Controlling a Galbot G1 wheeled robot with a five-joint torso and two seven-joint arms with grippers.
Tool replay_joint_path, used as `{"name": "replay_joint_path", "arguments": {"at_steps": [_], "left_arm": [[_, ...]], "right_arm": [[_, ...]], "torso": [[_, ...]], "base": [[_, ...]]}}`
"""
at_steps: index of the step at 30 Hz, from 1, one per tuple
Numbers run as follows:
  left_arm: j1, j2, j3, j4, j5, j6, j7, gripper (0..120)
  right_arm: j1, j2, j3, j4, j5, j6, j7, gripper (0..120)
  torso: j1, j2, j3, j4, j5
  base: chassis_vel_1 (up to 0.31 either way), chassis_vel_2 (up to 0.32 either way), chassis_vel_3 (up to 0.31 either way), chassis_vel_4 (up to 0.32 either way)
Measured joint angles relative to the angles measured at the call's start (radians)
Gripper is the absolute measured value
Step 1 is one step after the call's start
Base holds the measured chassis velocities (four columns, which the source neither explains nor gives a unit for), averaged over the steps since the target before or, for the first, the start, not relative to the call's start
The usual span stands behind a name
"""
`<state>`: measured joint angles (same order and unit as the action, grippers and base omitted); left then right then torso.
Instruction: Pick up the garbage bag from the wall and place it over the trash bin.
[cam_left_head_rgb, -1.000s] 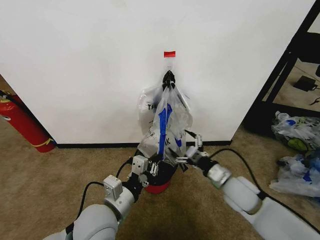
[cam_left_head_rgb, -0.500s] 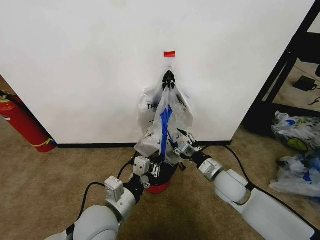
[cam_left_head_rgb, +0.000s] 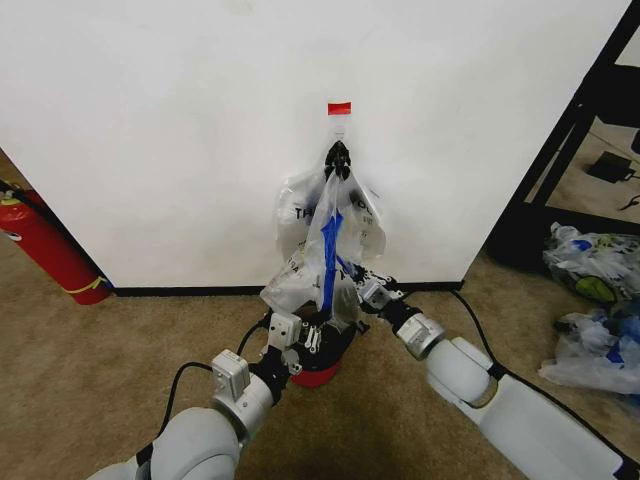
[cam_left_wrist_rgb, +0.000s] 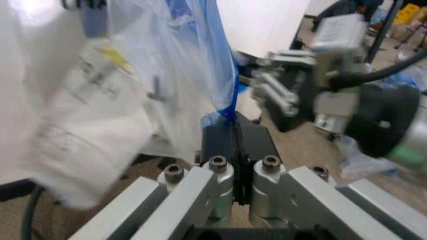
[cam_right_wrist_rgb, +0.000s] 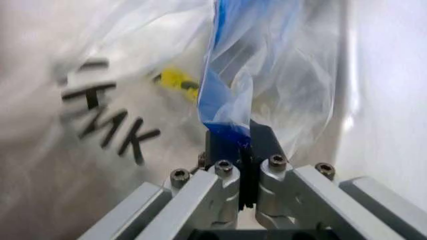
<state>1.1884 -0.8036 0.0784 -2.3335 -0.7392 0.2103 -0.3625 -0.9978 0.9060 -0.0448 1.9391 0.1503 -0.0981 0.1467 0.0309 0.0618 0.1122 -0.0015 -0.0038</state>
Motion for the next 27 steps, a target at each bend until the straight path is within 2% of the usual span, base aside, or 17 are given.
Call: {"name": "replay_joint_path", "arguments": {"at_steps": [1,5,7,9,15,16,21,27], "left_arm": [[0.000,0.000,0.000,0.000,0.000,0.000,0.000,0],[0.004,-0.006,-0.039,0.000,-0.026,-0.003,-0.003,0],[0.014,-0.010,-0.055,-0.004,-0.039,-0.002,-0.008,0],[0.022,-0.011,-0.061,-0.007,-0.041,-0.002,-0.010,0],[0.156,-0.017,-0.119,-0.043,0.015,-0.007,-0.007,0],[0.187,-0.020,-0.129,-0.049,0.032,-0.010,-0.004,0],[0.243,-0.023,-0.137,-0.062,0.064,-0.014,-0.001,0],[0.294,-0.019,-0.139,-0.067,0.111,-0.029,0.008,0]], "right_arm": [[0.000,0.000,0.000,0.000,0.000,0.000,0.000,0],[-0.096,0.030,0.085,0.071,0.205,0.029,0.038,0],[-0.143,0.032,0.118,0.102,0.241,0.039,0.036,0],[-0.156,0.031,0.124,0.108,0.245,0.047,0.031,0],[-0.234,0.001,0.126,0.146,0.228,0.086,-0.001,0],[-0.255,-0.002,0.123,0.152,0.214,0.095,-0.004,0],[-0.388,0.001,0.157,0.163,0.136,0.148,-0.035,0],[-0.472,0.014,0.202,0.177,0.093,0.189,-0.044,0]], "torso": [[0.000,0.000,0.000,0.0000,0.0000],[0.000,0.000,0.000,0.0000,0.0000],[0.000,0.000,0.000,-0.0003,-0.0002],[0.000,0.000,0.000,-0.0004,-0.0002],[0.000,0.000,0.000,0.0004,-0.0001],[0.000,0.000,0.000,0.0011,0.0000],[0.000,0.000,0.000,-0.0005,-0.0001],[0.000,0.000,0.000,-0.0001,-0.0001]], "base": [[0.000,0.000,0.000,0.000],[0.000,0.000,0.000,0.000],[0.000,0.000,0.000,0.000],[0.000,0.000,0.000,0.000],[0.000,0.000,0.000,0.000],[0.000,0.000,0.000,0.000],[0.000,0.000,0.000,0.000],[0.000,0.000,0.000,0.000]]}}
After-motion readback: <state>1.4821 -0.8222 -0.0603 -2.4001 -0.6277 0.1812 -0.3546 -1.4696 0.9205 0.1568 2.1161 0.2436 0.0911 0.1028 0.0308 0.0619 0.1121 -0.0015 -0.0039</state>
